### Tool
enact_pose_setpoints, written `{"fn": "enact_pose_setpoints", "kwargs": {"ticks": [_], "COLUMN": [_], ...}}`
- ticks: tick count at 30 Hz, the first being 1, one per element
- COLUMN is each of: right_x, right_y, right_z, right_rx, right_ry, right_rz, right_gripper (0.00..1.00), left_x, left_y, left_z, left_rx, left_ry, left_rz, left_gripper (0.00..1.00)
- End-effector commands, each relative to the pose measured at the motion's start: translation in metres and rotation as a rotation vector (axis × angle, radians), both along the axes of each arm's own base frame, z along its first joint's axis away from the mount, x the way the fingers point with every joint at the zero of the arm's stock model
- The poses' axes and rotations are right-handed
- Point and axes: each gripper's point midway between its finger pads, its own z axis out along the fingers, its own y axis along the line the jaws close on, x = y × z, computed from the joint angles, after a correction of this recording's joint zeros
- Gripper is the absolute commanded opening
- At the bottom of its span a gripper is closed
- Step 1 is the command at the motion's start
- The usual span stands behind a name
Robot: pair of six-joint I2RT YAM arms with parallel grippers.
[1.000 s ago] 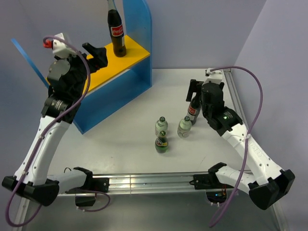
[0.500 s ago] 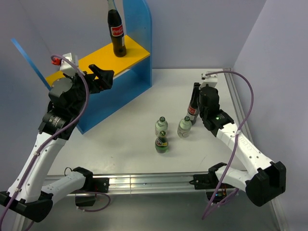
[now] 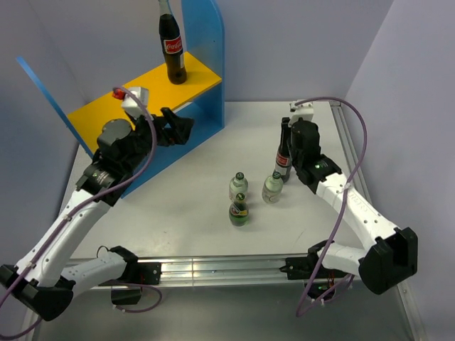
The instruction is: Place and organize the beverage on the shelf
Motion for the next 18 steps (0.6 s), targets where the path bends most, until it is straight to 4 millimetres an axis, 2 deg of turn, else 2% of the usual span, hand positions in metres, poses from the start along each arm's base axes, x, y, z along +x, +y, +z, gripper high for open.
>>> {"fn": "enact_pose_setpoints", "kwargs": {"ticks": [1, 3, 4, 9, 11, 12, 13, 15, 18], "right_x": [0.015, 0.015, 0.014, 0.007, 0.003, 0.0, -0.004, -0.009, -0.022], "right_y": [0.004, 0.006, 0.008, 0.02, 0.024, 0.028, 0.031, 0.037, 0.049], "right_z": [0.097, 0.11, 0.123, 0.159, 0.17, 0.173, 0.183, 0.19, 0.212], "right_rx": [0.019, 0.01, 0.018, 0.036, 0.033, 0.031, 0.034, 0.022, -0.001], "right_ry": [-0.225, -0.241, -0.26, -0.285, -0.299, -0.3, -0.316, -0.321, -0.357], "right_rz": [0.02, 0.037, 0.048, 0.13, 0.158, 0.181, 0.199, 0.234, 0.298], "right_gripper": [0.0, 0.0, 0.0, 0.0, 0.0, 0.0, 0.0, 0.0, 0.0], "left_x": [-0.007, -0.007, -0.009, -0.014, -0.016, -0.015, -0.016, -0.016, -0.015], "left_y": [-0.037, -0.051, -0.059, -0.094, -0.102, -0.108, -0.111, -0.121, -0.135], "left_z": [0.021, 0.024, 0.024, 0.015, 0.017, 0.008, 0.007, 0.004, 0.004], "left_rx": [0.005, 0.019, 0.021, 0.056, 0.062, 0.069, 0.068, 0.078, 0.099], "left_ry": [-0.141, -0.206, -0.224, -0.34, -0.388, -0.389, -0.402, -0.43, -0.445], "left_rz": [-0.155, -0.201, -0.225, -0.361, -0.393, -0.414, -0.432, -0.477, -0.52], "left_gripper": [1.0, 0.99, 0.99, 0.99, 1.0, 1.0, 1.0, 1.0, 1.0]}}
